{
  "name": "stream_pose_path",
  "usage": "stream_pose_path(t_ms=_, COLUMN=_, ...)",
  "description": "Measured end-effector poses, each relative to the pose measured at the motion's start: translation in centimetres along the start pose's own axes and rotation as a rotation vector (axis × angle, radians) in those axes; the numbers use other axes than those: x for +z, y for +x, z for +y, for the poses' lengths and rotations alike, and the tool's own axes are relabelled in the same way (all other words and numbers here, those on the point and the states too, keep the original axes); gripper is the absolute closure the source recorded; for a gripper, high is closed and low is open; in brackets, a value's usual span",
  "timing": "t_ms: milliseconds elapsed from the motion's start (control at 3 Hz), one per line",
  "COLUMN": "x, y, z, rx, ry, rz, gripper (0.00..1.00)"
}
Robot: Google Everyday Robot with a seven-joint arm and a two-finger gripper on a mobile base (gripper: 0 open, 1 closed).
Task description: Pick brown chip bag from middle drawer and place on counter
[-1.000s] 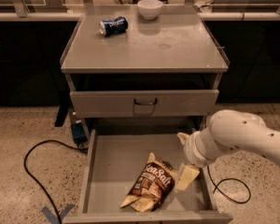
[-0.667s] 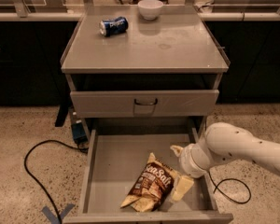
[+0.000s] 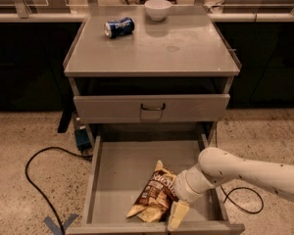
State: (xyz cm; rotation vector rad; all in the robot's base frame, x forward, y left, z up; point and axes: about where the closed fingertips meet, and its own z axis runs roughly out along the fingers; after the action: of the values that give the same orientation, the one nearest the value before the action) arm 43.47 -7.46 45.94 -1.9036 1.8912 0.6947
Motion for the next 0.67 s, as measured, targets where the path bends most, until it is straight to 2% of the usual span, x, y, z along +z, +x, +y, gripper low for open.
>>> stream_pose_path(t_ms=333, x=0.0, y=0.0, z=0.0, rx=0.0, ry=0.0, rz=0.0, gripper=0.0)
stream_pose_path(t_ms=667, x=0.16, y=-0.06, z=-0.99, rx=-0.007, ry=0.016, rz=-0.019, gripper=0.0)
